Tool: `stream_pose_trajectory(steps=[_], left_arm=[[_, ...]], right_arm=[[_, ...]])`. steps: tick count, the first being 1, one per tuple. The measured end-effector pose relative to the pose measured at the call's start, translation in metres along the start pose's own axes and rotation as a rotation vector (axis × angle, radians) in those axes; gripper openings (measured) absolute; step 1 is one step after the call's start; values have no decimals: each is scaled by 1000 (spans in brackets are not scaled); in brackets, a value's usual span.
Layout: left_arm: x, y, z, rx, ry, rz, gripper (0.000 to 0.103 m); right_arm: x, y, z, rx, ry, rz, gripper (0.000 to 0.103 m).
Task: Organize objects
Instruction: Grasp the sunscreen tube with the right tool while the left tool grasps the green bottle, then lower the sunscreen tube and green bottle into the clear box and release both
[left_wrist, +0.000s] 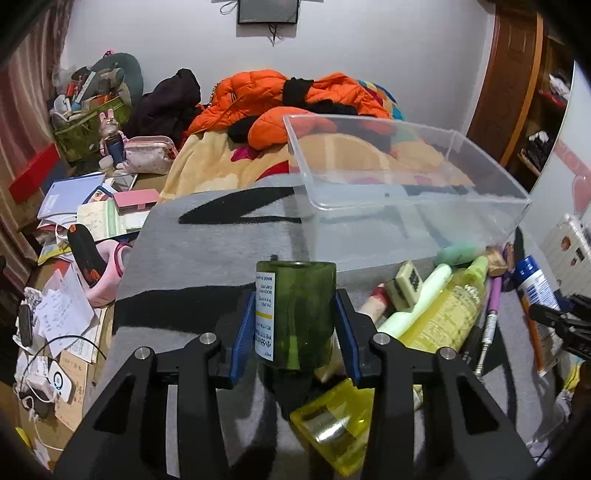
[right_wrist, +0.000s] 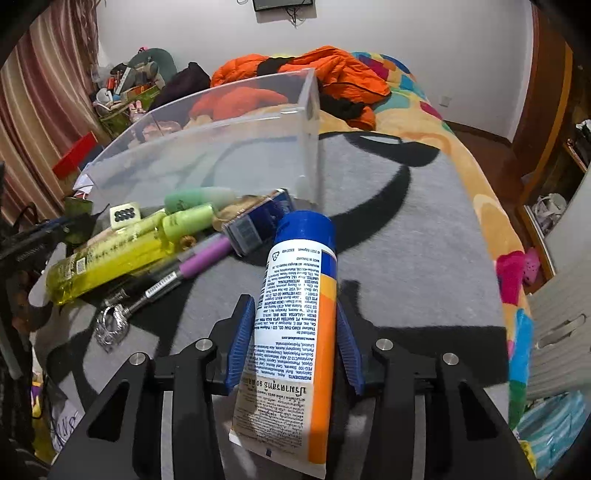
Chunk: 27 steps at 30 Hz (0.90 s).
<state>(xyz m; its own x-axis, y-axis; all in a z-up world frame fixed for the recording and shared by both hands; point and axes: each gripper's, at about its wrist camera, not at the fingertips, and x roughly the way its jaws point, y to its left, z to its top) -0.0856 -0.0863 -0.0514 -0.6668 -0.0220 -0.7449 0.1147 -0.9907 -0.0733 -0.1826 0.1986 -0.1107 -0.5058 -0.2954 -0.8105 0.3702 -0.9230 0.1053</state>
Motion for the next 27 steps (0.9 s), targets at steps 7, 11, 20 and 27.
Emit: stream_pose_trajectory(steps=[7,11,20,27], left_arm=[[-14,-6,5,4,-45,-17,41],[-22,-9,7,1,-78,-15,41],[-51,-15,16,-6,-172,-38,41],[-65,-19,27,-18,-218,-62,41]], right_arm=[[11,5,15,-26,5,-50,41],[19,8,18,-53,1,-78,41],[5,7,12,-14,-59,-44,39],[-33,10,21,0,-164,-20,39]])
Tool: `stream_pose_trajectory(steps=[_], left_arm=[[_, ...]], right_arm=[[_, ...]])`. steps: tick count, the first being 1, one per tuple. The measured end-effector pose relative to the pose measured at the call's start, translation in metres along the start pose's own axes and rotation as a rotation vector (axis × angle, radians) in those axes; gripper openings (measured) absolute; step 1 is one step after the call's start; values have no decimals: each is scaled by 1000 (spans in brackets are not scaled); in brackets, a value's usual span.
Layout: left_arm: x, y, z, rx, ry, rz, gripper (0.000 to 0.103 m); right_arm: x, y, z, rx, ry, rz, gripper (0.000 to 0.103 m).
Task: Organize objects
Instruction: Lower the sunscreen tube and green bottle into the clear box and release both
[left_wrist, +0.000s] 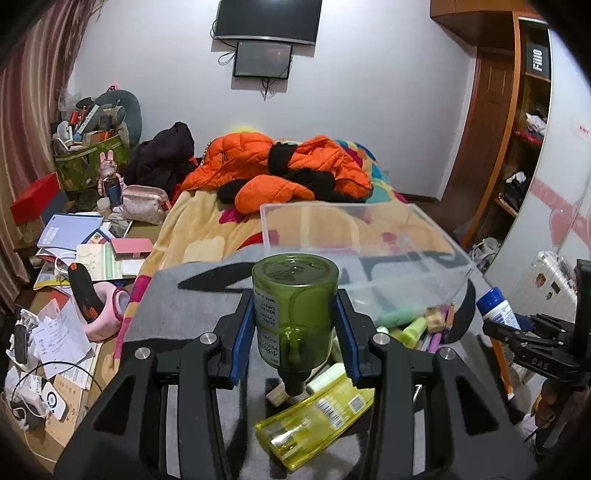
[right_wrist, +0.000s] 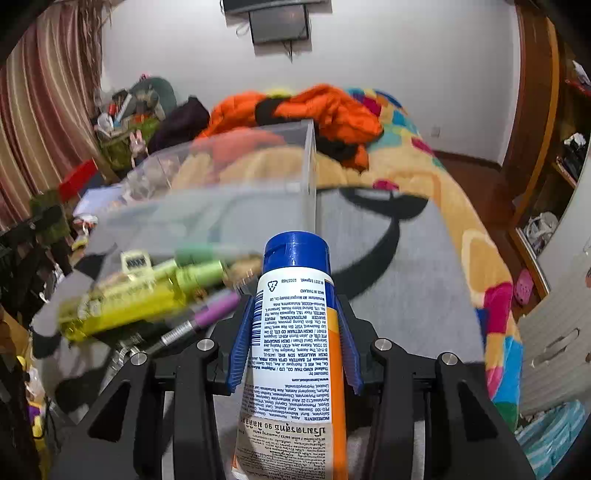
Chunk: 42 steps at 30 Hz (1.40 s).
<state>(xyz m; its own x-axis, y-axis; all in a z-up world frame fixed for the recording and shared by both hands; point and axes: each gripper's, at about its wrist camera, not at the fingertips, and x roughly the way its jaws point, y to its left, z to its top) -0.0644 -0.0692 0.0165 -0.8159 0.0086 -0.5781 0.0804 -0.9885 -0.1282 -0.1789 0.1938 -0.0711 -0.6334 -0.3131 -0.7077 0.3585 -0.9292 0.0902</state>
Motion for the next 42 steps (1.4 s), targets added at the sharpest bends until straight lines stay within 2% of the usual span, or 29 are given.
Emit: stream_pose_trajectory(steps=[6,12,19,25,29,31,37,42], left_arm=[[1,-3,15,-5,-32,-13,41],[9,-7,33,-2,-35,-38,41],[14,-14,62,9,-77,-48,41],[27,-13,81,22,-88,-27,41],[44,-12,87,21,-60,-32,41],[55,-12,89,19,-35,-38,41],[95,-12,86,21,59,-32,41],[125,-11,77,25,164,-43,41]], right_arm=[[-23,7,29,-15,-95,16,39],[-29,18,54,-41,-162,15,39],[-26,27,90,-52,-220,37,39],[-8,36,116,-80,-218,48,39],[15,38,132,-87,-185,56,39],[28,38,140,-92,-176,32,39],[59,45,155,-112,-154,-13,39],[79,53,153,-138,-99,1,39]])
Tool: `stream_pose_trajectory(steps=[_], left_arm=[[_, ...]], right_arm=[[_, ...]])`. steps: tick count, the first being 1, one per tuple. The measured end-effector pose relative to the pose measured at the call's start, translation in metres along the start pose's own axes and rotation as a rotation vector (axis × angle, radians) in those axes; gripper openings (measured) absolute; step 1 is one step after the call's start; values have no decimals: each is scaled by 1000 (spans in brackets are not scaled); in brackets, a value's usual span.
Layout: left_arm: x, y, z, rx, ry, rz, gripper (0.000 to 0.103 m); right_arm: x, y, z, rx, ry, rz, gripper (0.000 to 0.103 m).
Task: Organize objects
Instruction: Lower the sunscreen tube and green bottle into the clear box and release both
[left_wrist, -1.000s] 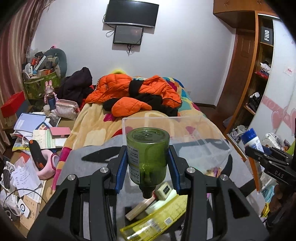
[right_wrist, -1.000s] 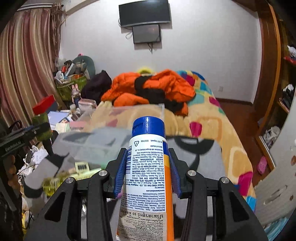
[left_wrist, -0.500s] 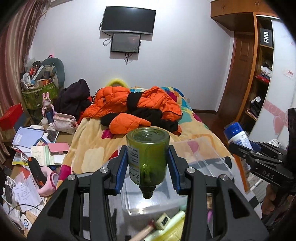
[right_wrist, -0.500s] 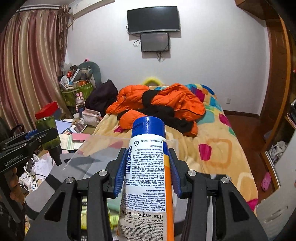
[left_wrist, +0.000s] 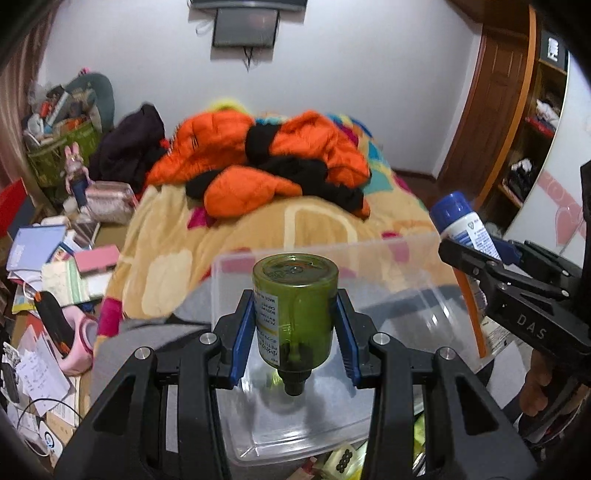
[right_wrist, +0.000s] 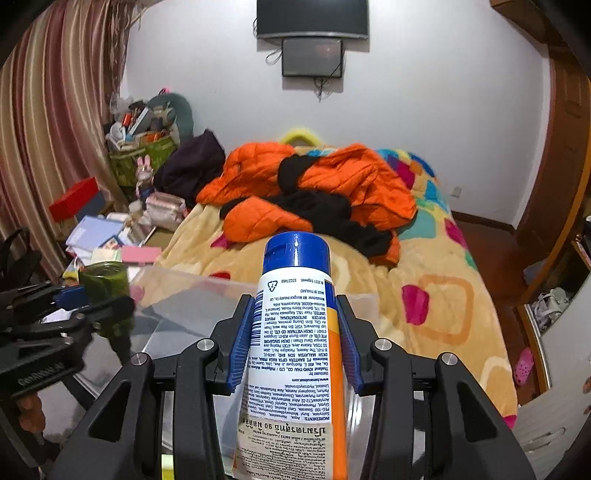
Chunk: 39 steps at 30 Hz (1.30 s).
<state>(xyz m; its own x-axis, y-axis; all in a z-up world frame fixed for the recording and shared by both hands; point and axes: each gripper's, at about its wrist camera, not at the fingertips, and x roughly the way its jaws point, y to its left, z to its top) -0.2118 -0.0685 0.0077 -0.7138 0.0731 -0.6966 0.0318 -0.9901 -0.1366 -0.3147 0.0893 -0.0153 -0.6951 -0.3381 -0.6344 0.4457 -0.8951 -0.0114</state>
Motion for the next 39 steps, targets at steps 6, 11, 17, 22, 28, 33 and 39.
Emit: stream_pose_trajectory(steps=[6,11,17,22,28,33,39], left_arm=[[20,1,-9,10,72,4,41],[28,-1,-9,20,106,8,41],[36,-6,-11,40,142,20,41],[38,-8,-14,45,157,26,41],[36,-14,-19,76,172,16,48],[31,-14,-22,50,168,-31,49],[14,-21,-24,81,103,-18,49]], right_arm=[[23,5,-14,-39,83,17,39],[31,7,-25,-68,138,34,39],[34,8,-26,-99,178,45,39],[36,11,-27,-119,204,44,39],[42,13,-28,-150,250,35,39],[37,23,-31,-199,234,11,39],[17,27,-29,-199,177,16,39]])
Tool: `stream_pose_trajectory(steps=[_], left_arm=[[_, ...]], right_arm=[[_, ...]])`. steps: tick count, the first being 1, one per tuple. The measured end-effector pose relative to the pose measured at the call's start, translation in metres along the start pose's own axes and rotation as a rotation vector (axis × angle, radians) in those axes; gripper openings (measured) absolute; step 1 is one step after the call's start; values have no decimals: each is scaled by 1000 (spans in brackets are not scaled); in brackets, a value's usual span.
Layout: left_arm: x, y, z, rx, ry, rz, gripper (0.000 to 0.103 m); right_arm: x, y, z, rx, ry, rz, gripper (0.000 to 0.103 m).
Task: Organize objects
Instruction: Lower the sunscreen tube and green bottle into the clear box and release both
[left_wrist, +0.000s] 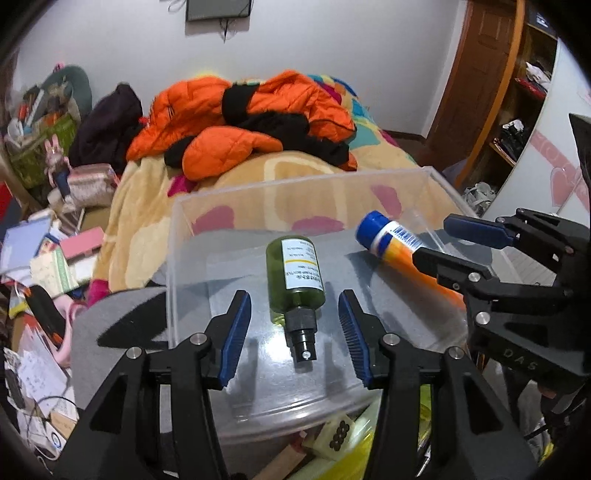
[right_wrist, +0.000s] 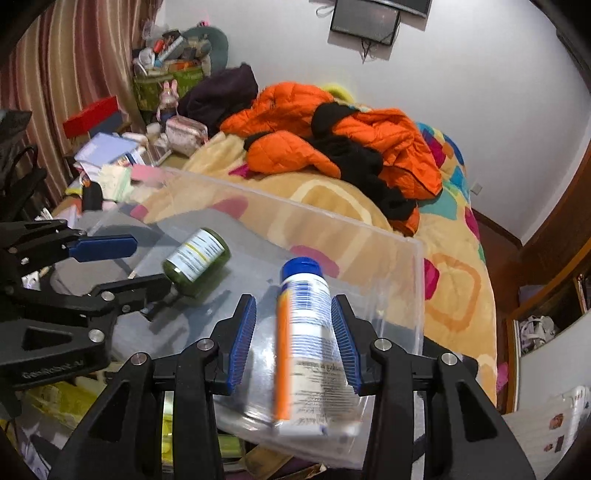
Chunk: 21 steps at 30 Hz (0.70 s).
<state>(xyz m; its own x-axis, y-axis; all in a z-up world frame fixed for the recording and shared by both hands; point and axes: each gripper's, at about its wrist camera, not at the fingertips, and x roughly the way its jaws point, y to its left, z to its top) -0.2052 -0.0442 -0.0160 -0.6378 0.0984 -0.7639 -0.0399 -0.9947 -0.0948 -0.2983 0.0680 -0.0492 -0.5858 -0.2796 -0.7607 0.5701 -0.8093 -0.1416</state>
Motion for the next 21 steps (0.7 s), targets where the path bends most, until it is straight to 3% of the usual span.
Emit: stream_pose_trajectory(steps=[6,8,11,13,18,21], left_arm=[[-24,-2,-4,1,-53,-25,51],[-34,-4,-6,5,-79,-20,57],[-51,-7,-9,10,-124,-6,68],[-62,-10,-11,16,-154,8,84],[-93,-18,-21,56,-236,45,95],[-103,-23,-27,86,-238,50,95]], right_arm=[[-31,-4,-4,43,-77,6,41],[-41,-5,-6,55,-99,6,45],[-59,-4,-11,62,-141,-11,58],[-69,-3,-15,61,-163,-19,66],[-92,4,-26,59,-205,-40,76],[-101,6,-32,77,-214,-49,81]])
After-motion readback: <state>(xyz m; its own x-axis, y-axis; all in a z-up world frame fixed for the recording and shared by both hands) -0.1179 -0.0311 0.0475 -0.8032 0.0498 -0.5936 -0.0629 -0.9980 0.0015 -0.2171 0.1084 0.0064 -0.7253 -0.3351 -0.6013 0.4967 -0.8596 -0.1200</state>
